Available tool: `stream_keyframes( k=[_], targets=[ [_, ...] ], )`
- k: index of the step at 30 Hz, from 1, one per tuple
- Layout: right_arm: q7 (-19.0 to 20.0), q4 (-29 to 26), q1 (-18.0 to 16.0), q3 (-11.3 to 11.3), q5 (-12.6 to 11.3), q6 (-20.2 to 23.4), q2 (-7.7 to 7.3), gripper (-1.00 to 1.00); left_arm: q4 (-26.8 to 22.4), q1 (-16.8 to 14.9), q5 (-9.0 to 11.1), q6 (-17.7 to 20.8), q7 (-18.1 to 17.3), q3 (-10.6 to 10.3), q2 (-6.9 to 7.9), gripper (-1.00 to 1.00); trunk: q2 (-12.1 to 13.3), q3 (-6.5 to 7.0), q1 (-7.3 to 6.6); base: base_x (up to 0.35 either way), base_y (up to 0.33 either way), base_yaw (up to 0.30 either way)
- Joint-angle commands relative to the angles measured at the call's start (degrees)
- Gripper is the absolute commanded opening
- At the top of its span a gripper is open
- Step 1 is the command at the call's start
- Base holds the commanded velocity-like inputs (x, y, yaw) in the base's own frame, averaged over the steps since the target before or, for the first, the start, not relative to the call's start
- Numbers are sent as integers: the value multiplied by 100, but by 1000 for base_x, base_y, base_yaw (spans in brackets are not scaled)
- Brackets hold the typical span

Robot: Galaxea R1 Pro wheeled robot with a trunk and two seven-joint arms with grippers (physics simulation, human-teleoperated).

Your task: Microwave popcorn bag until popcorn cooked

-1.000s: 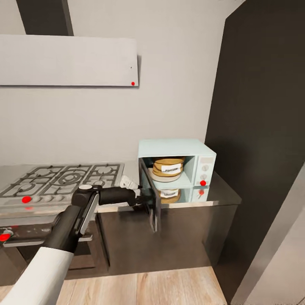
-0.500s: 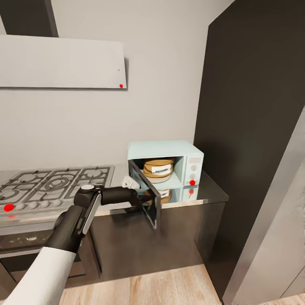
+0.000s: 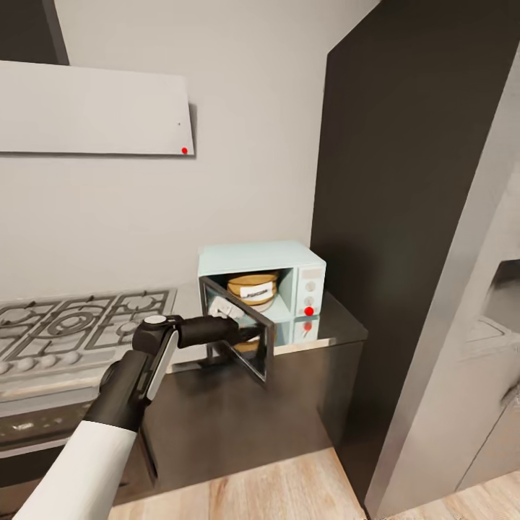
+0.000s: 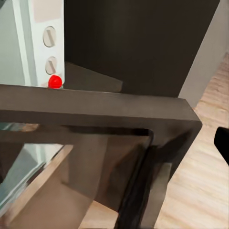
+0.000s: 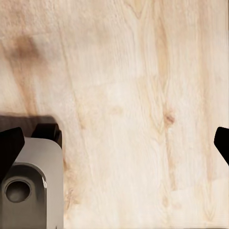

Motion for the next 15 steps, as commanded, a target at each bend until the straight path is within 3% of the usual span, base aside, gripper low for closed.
stream_keyframes(
  k=[1, 6, 8, 15],
  targets=[
    [12, 8, -7, -48, 53, 11, -1, 100, -5, -4, 8, 51, 20, 5, -9, 100, -5, -2, 1, 0, 0, -182],
    [12, 8, -9, -48, 50, 11, 0, 100, -5, -4, 50, 51, 487, 5, -33, 100, -5, 27, 1, 0, 0, -182],
    [12, 8, -10, -48, 55, 11, 0, 100, -2, -4, 37, 54, 674, 5, -115, 100, -5, 39, 1, 0, 0, -182],
    [12, 8, -7, -48, 49, 11, -2, 100, 38, -4, 14, 54, 729, 5, -211, 100, -5, 79, 1, 0, 0, -182]
  ],
)
